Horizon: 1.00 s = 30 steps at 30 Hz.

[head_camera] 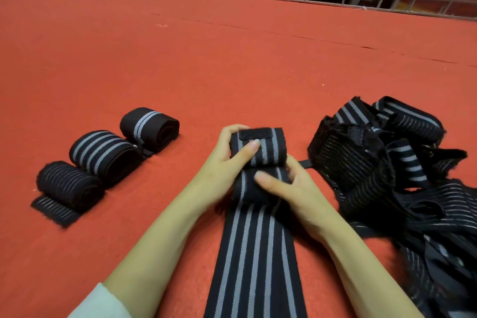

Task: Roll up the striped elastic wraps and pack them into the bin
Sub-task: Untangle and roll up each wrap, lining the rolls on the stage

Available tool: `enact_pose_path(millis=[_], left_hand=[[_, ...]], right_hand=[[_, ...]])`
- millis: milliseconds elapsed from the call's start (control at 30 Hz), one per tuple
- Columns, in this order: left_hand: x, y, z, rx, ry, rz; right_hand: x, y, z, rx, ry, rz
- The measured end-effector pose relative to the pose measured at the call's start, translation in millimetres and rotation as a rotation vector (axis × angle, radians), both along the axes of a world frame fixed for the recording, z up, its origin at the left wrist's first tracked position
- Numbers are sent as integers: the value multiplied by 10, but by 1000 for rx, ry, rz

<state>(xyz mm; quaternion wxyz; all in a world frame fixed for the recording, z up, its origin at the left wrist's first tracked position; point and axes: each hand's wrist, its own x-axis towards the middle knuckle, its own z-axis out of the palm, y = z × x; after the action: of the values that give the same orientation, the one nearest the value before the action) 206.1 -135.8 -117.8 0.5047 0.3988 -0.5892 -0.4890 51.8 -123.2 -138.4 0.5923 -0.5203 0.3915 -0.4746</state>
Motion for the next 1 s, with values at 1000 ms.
enact_pose_path(millis=[1000], left_hand=[[-44, -62, -103, 303, 12, -209]], right_hand=[[-119, -32, 121, 66, -62, -40]])
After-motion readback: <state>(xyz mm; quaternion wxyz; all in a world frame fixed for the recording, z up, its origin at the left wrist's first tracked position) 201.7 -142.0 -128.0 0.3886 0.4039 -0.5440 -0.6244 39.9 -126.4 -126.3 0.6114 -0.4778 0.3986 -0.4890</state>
